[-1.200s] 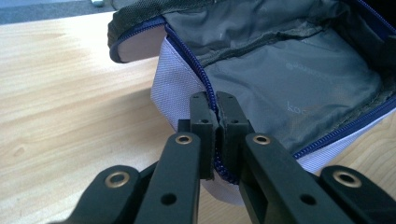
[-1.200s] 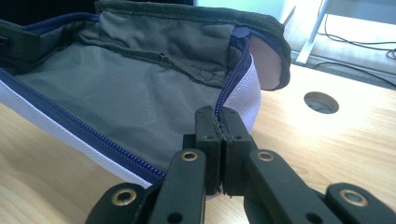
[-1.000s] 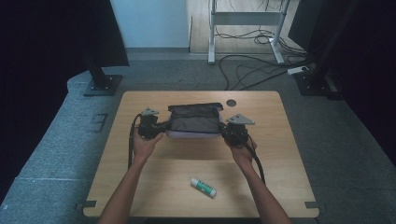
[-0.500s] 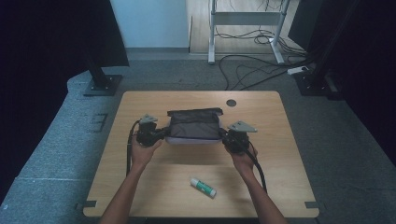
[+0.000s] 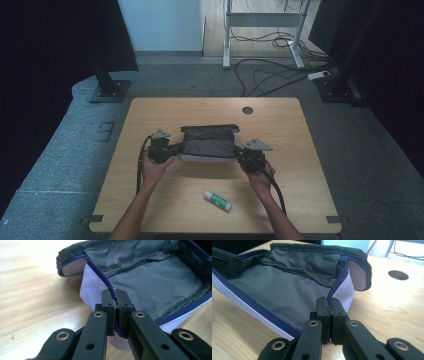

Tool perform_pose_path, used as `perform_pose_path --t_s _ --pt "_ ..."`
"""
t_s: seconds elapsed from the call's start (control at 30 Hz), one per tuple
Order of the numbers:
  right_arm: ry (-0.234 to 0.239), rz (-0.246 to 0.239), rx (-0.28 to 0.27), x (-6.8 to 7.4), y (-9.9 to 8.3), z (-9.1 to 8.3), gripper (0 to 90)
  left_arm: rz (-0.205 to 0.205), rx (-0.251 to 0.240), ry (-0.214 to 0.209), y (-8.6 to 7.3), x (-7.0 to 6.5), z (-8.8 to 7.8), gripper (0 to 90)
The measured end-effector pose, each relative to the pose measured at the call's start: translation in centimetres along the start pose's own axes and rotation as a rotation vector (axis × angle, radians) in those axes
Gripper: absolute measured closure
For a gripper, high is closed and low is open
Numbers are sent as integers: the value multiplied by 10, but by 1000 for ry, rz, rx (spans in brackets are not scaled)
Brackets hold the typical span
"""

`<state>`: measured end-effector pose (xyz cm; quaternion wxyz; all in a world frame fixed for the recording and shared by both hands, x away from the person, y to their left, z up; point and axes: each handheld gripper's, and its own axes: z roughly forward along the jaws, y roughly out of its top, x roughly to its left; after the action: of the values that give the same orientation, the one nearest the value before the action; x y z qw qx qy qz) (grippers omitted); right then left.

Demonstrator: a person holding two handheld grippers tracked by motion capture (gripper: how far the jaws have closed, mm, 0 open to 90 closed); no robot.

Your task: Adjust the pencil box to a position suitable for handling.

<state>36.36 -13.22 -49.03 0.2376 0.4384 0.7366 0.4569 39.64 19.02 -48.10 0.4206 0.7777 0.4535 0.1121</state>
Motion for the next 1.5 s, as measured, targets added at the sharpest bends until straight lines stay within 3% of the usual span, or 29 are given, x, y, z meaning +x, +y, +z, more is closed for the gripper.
perform_pose_path --t_s 0.37,0.83,1.0,1.07,1.1,1.23,1.5 --pt "-2 7 81 0 -28 17 869 -35 61 4 -19 6 22 864" --pt "10 -4 144 0 -39 24 810 -46 107 -18 -27 10 30 796" --pt "3 -15 140 -1 -40 24 757 -38 110 -28 -27 10 30 698" --pt "2 -14 136 -1 -40 24 692 -56 107 -27 -27 11 30 605" --pt "-3 -15 129 -1 -40 24 620 -60 109 -21 -27 11 30 510" --pt "-25 -18 86 -2 -37 20 502 -77 90 -6 -25 11 27 345" --pt "-3 9 38 -6 -29 9 438 -75 45 1 -21 11 15 268"
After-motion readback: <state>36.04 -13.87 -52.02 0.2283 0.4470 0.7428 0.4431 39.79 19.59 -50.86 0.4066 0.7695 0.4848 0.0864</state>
